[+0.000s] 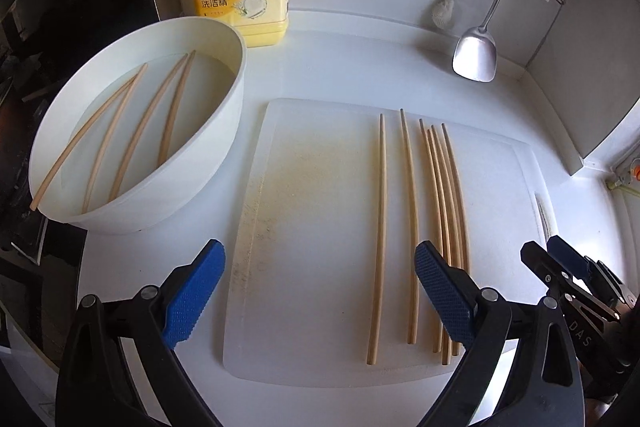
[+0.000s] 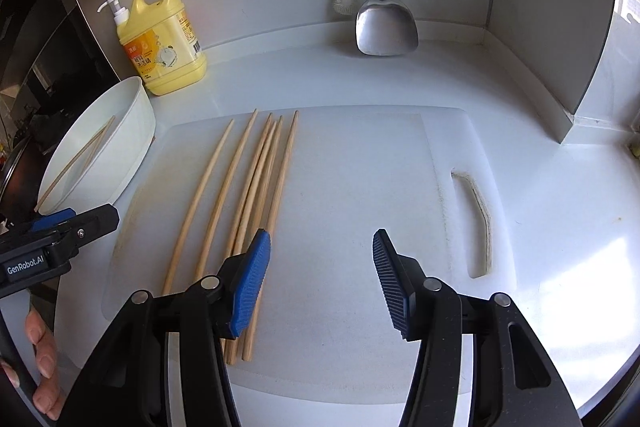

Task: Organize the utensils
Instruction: 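Move both open grippers back over the chopsticks on the cutting board, then close the left gripper on a chopstick while the right gripper grasps another, then lift both held chopsticks and carry them over the water basin, then open both grippers to drop the chopsticks into the basin, then move both open grippers back over the remaining chopsticks on the board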

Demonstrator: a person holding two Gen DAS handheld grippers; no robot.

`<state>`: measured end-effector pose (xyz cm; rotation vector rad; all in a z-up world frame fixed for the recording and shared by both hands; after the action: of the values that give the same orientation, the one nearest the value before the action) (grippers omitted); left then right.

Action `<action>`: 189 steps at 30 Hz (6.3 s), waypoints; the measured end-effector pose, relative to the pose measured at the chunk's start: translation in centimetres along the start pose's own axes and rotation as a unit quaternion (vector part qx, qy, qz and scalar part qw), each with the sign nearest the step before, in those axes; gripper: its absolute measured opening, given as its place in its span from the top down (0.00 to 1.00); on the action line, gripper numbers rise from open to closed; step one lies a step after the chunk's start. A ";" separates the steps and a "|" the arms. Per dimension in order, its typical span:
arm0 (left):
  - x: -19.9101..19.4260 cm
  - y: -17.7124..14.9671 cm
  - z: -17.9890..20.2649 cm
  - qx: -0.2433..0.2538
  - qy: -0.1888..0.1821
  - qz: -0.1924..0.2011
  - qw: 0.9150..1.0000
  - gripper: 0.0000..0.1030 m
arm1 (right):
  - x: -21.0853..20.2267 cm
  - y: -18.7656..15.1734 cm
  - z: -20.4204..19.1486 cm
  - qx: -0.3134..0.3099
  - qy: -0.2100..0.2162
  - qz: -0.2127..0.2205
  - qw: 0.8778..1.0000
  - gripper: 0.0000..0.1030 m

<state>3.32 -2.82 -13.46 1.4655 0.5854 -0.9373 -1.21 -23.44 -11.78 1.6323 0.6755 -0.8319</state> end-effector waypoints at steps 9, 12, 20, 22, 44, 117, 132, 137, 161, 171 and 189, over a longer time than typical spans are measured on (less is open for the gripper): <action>2.5 -0.2 0.0 0.012 -0.002 0.005 1.000 0.09 | 2.7 -0.3 -1.6 -0.011 -0.015 0.007 1.000 0.50; 3.2 -0.5 -0.2 0.013 -0.001 -0.001 1.000 0.09 | 3.5 -0.5 -1.6 -0.008 -0.021 0.002 1.000 0.50; 3.8 -0.7 -0.5 0.013 -0.002 -0.005 1.000 0.09 | 4.3 -0.9 -2.1 -0.020 -0.028 -0.001 0.999 0.50; 3.9 -0.7 -0.6 0.013 -0.002 -0.005 1.000 0.09 | 4.5 -1.0 -2.3 -0.026 -0.031 -0.003 0.999 0.50; 6.5 -0.5 1.1 0.010 -0.002 -0.002 1.000 0.09 | 5.2 -0.2 0.8 -0.035 -0.039 0.007 0.999 0.91; -4.8 6.4 -20.0 -0.081 0.039 0.058 0.994 0.93 | 1.9 9.0 -25.5 -0.116 0.172 0.035 0.978 0.94; 3.4 9.3 -25.0 -0.045 -0.009 -0.014 0.999 0.92 | 9.7 9.9 -32.4 -0.073 0.131 -0.017 0.989 0.94; 4.4 9.7 -25.4 -0.046 -0.014 -0.023 0.999 0.91 | 11.0 10.2 -32.8 -0.073 0.121 -0.032 0.989 0.94; 1.2 9.5 -27.3 -0.069 0.026 -0.005 0.997 0.22 | 6.2 9.3 -29.9 -0.066 0.093 0.000 0.993 0.64; -1.0 8.9 -22.9 -0.049 0.021 0.009 0.999 0.21 | 3.2 8.1 -26.1 -0.051 0.082 0.019 0.995 0.57; -3.7 4.4 -8.2 -0.014 -0.002 0.012 1.000 0.15 | -3.3 3.3 -7.9 0.008 0.031 0.037 0.999 0.49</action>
<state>6.59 5.22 -8.48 1.4411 0.5749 -0.9104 0.81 -16.36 -6.27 1.6932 0.6497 -0.7376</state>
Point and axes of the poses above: each gripper's, at about its wrist camera, not at the fingertips, and x roughly the way its jaws point, z to its right, y to its top, the point moved 7 cm from there along x, roughly the way its jaws point, and after that the axes turned 2 degrees about z, right-handed, at the moved point
